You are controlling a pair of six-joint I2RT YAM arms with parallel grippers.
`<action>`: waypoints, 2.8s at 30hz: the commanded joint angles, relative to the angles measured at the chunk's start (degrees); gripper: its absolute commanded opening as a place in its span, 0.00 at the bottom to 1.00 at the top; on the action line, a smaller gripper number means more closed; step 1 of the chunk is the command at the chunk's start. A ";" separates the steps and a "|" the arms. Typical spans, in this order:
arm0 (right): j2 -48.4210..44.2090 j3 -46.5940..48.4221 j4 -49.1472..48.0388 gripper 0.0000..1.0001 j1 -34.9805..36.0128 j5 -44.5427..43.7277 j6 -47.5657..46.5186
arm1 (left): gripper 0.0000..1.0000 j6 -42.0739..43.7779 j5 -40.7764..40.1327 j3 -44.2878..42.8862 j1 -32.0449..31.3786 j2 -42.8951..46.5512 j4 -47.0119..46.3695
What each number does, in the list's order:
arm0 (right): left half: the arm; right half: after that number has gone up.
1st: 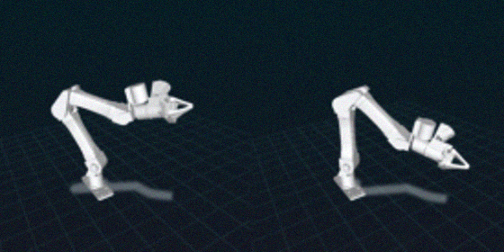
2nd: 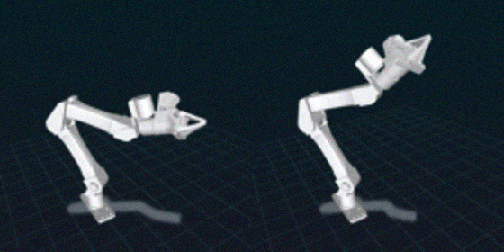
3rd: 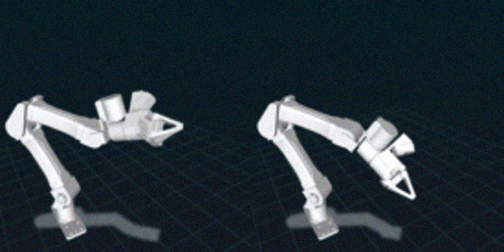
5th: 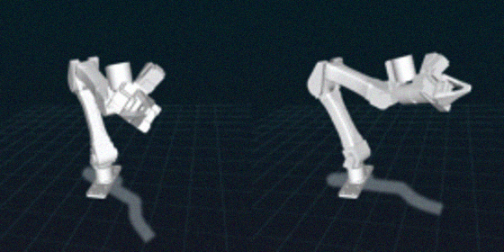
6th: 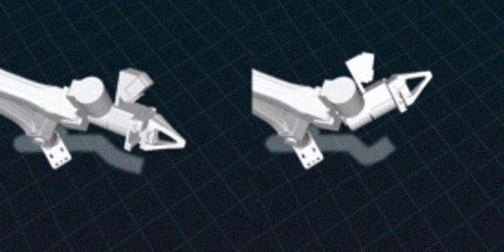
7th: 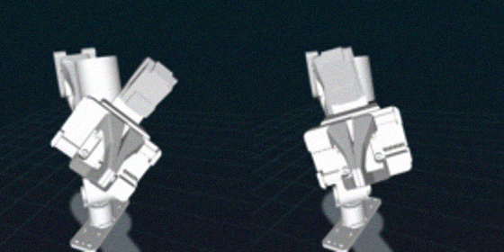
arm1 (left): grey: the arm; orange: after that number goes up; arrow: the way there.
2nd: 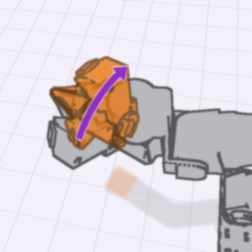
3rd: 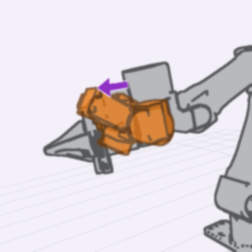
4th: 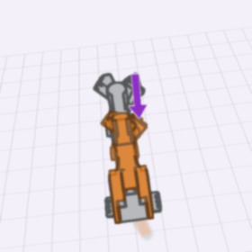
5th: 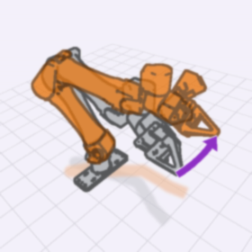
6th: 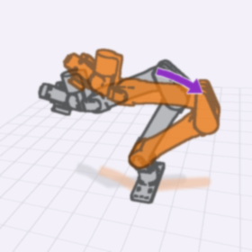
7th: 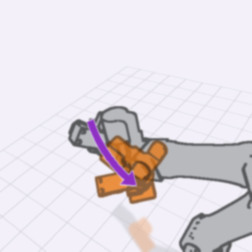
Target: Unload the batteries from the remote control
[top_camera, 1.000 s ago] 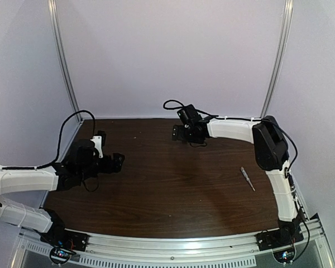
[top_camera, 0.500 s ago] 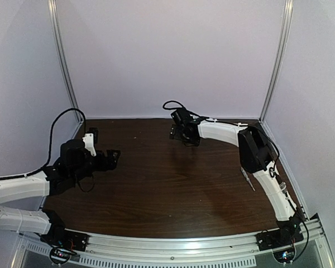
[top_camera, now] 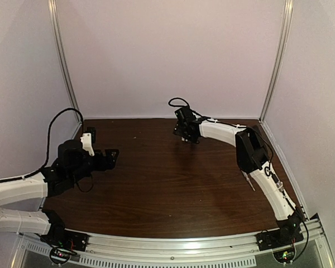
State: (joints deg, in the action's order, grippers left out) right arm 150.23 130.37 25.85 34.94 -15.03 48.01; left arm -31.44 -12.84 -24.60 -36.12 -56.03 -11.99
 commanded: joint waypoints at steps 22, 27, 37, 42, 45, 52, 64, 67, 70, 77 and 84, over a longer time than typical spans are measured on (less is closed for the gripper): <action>2.50 2.98 7.50 0.27 -1.36 6.05 -4.38 | 0.94 -0.36 0.25 1.28 -0.27 1.71 -0.57; -0.50 -0.09 8.71 0.23 -1.37 6.40 -6.96 | 0.94 -0.38 0.53 1.37 -0.25 1.80 -0.70; -12.70 -18.28 2.81 0.15 -1.30 12.04 -12.11 | 0.94 -0.25 1.15 1.35 -0.26 1.41 -1.21; -20.23 -29.55 -3.14 0.12 -0.67 16.78 -13.09 | 0.94 -0.20 1.40 1.32 -0.22 1.37 -1.42; -24.21 -35.07 -3.16 0.12 0.13 17.04 -14.35 | 0.94 -0.20 1.61 1.38 -0.27 1.36 -1.37; -33.90 -50.31 -6.94 0.11 2.67 17.32 -15.67 | 0.94 -0.34 2.16 1.66 -0.27 1.59 -1.98; -48.34 -73.95 -10.62 0.12 12.25 15.29 -14.72 | 0.94 -0.37 2.89 1.79 -0.27 1.63 -2.50; -51.00 -77.87 -10.70 0.15 15.12 13.31 -13.51 | 0.94 -0.42 3.00 1.83 -0.27 1.56 -2.60; -53.26 -81.03 -9.76 0.18 17.92 11.50 -11.85 | 0.94 -0.43 3.08 1.85 -0.27 1.60 -2.67; -58.91 -86.43 -6.38 0.28 22.61 6.74 -7.53 | 0.94 -0.38 3.03 2.06 -0.27 1.71 -2.86; -63.26 -89.66 -6.19 0.54 25.48 4.21 -6.59 | 0.94 -0.33 3.31 2.19 -0.27 1.13 -3.46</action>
State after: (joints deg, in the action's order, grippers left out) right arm 88.86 41.82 17.50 59.02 -7.18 40.03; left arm -31.51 -10.24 -22.94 -36.12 -54.89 -12.47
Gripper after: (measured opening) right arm 0.464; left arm 0.941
